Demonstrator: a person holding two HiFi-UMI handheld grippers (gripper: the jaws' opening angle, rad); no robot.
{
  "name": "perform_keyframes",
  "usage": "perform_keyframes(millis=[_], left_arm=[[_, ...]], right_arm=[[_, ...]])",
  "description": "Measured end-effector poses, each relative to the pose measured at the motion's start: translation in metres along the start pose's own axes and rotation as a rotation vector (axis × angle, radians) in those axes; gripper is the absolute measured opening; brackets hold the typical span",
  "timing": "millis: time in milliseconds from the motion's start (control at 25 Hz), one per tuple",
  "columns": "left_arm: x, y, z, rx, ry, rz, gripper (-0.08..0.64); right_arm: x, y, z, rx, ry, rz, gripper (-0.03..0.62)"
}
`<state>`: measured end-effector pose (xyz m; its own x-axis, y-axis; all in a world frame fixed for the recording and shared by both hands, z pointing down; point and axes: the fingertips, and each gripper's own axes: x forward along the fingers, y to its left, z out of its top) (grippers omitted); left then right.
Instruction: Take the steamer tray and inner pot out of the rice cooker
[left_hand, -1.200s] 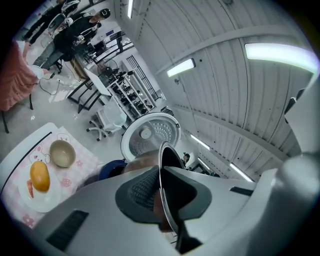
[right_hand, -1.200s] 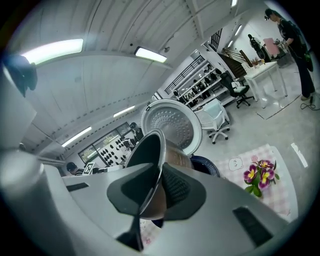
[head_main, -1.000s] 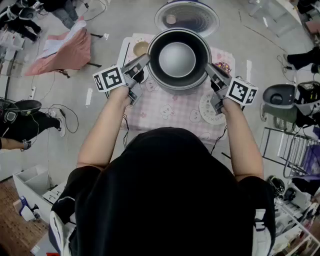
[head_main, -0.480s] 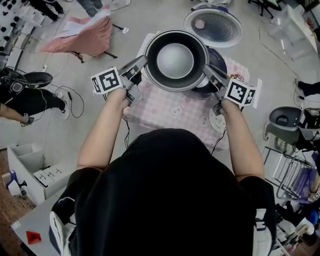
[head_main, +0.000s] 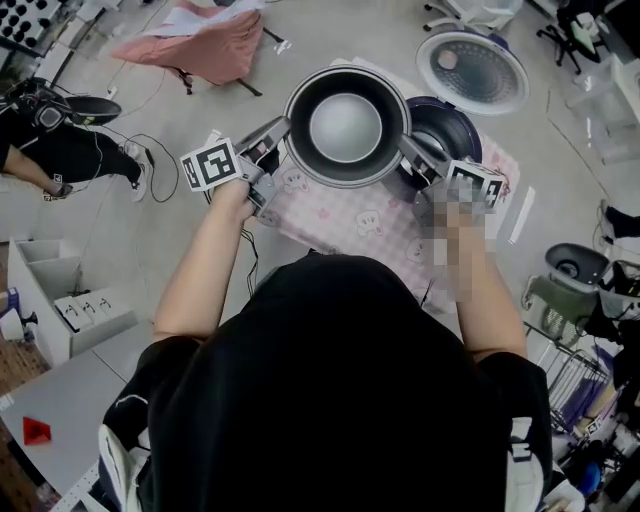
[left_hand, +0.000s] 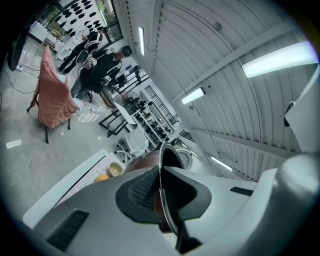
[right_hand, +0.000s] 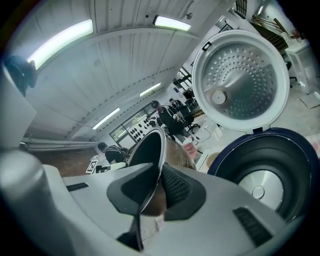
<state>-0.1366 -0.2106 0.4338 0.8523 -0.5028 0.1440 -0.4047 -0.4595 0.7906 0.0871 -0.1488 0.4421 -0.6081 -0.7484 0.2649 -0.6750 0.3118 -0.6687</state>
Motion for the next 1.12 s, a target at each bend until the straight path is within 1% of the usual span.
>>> perform_keyframes(millis=[160, 320, 360, 480, 600, 640, 1120], left_arm=[[-0.013, 0.017, -0.004, -0.024, -0.017, 0.04, 0.04], [-0.046, 0.041, -0.011, -0.045, -0.026, 0.078, 0.04], [-0.051, 0.045, -0.012, -0.049, -0.026, 0.081, 0.04], [-0.055, 0.052, -0.017, -0.047, -0.025, 0.06, 0.04], [-0.069, 0.074, -0.029, -0.088, -0.008, 0.135, 0.04], [-0.074, 0.08, -0.033, -0.096, -0.004, 0.15, 0.04], [-0.098, 0.142, -0.09, -0.197, 0.077, 0.235, 0.041]], right_arm=[[0.016, -0.004, -0.015, 0.006, 0.049, 0.017, 0.06], [0.038, 0.012, -0.043, 0.011, 0.092, 0.036, 0.06], [0.042, 0.014, -0.049, 0.014, 0.102, 0.037, 0.06], [0.05, 0.013, -0.062, 0.023, 0.132, 0.039, 0.061], [0.059, 0.012, -0.079, 0.027, 0.164, 0.041, 0.061], [0.062, 0.012, -0.085, 0.03, 0.176, 0.041, 0.061], [0.078, -0.011, -0.166, 0.107, 0.307, 0.006, 0.064]])
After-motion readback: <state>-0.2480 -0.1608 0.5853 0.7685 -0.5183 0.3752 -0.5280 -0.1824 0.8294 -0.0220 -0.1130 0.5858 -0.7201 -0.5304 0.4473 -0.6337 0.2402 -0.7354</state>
